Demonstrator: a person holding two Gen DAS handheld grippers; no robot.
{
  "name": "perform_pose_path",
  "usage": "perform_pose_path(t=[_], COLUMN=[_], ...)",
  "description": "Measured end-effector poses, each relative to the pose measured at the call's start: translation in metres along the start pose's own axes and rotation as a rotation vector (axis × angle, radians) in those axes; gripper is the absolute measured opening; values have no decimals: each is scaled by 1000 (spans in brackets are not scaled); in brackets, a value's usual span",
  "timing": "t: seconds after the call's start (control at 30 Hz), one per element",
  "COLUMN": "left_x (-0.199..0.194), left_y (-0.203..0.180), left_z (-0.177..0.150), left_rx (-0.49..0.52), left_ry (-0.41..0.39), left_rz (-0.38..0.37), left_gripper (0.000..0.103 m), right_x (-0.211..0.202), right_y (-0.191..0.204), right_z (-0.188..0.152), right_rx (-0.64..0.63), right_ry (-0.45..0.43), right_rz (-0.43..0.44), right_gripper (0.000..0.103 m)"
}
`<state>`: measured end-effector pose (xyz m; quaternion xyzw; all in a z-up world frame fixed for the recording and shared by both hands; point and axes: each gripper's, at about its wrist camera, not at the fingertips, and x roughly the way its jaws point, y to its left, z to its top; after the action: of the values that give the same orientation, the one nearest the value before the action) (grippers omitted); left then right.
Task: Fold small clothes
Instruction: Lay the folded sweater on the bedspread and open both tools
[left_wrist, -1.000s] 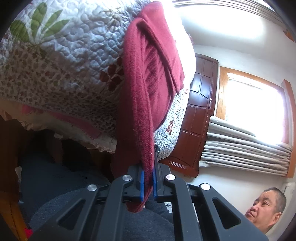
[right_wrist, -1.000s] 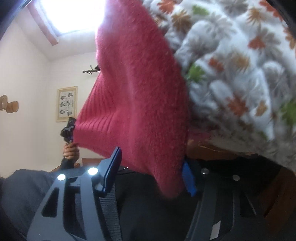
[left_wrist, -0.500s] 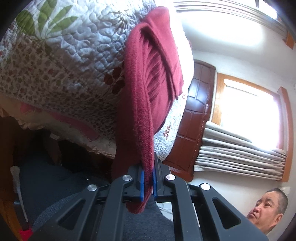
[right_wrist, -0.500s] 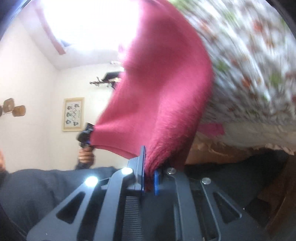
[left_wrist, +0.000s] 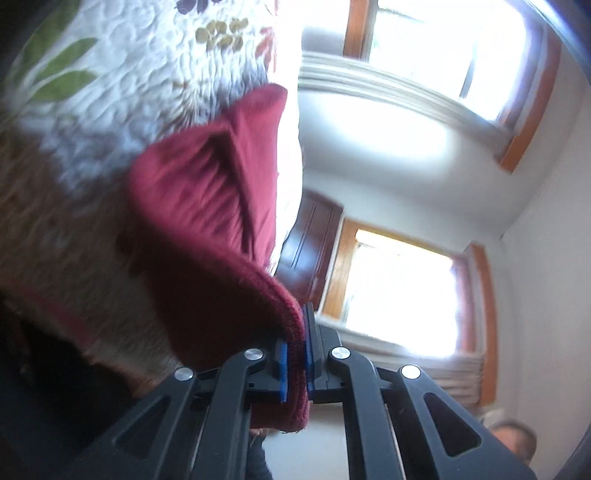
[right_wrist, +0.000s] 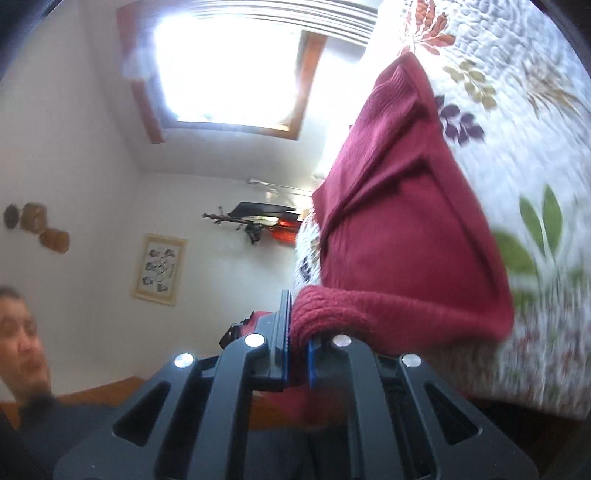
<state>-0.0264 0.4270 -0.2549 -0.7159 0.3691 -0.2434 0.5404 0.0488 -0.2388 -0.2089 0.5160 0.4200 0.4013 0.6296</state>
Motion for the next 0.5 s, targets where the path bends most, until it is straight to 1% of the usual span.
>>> perform_pose_path(t=[0.03, 0.13, 0.17, 0.2, 0.23, 0.27, 0.3, 0.33, 0.37, 0.4, 0.43, 0.47, 0.5], left_x=[9, 34, 40, 46, 50, 52, 53, 54, 54, 54, 52, 49, 47], left_y=[5, 20, 24, 29, 35, 40, 43, 41, 37, 30, 20, 7, -6], left_z=[13, 50, 62, 70, 79, 86, 92, 94, 96, 95, 93, 90, 87], left_rx=[-12, -72, -91, -112, -140, -168, -184, -183, -171, -149, -112, -62, -6], left_ry=[-18, -81, -102, -125, -157, -184, -203, -210, -213, -215, -219, -222, -221], left_rz=[0, 20, 28, 36, 40, 40, 45, 51, 52, 50, 57, 87, 123], left_gripper=[6, 7, 7, 10, 21, 33, 39, 43, 45, 49, 60, 67, 68], right_x=[2, 29, 36, 41, 45, 50, 53, 54, 52, 51, 47, 42, 38], right_y=[-9, -14, -19, -24, -29, -33, -33, -29, -22, -17, -8, -1, 5], right_z=[15, 54, 65, 75, 86, 95, 100, 106, 110, 114, 120, 123, 126], right_rx=[18, 86, 116, 142, 161, 174, 180, 174, 157, 137, 106, 76, 45], right_ry=[7, 19, 17, 13, 15, 23, 29, 29, 26, 22, 14, 8, 6], right_rz=[-25, -127, -161, -203, -250, -274, -285, -281, -268, -260, -263, -278, -298], right_gripper=[6, 6, 8, 13, 16, 24, 29, 30, 33, 40, 42, 42, 42])
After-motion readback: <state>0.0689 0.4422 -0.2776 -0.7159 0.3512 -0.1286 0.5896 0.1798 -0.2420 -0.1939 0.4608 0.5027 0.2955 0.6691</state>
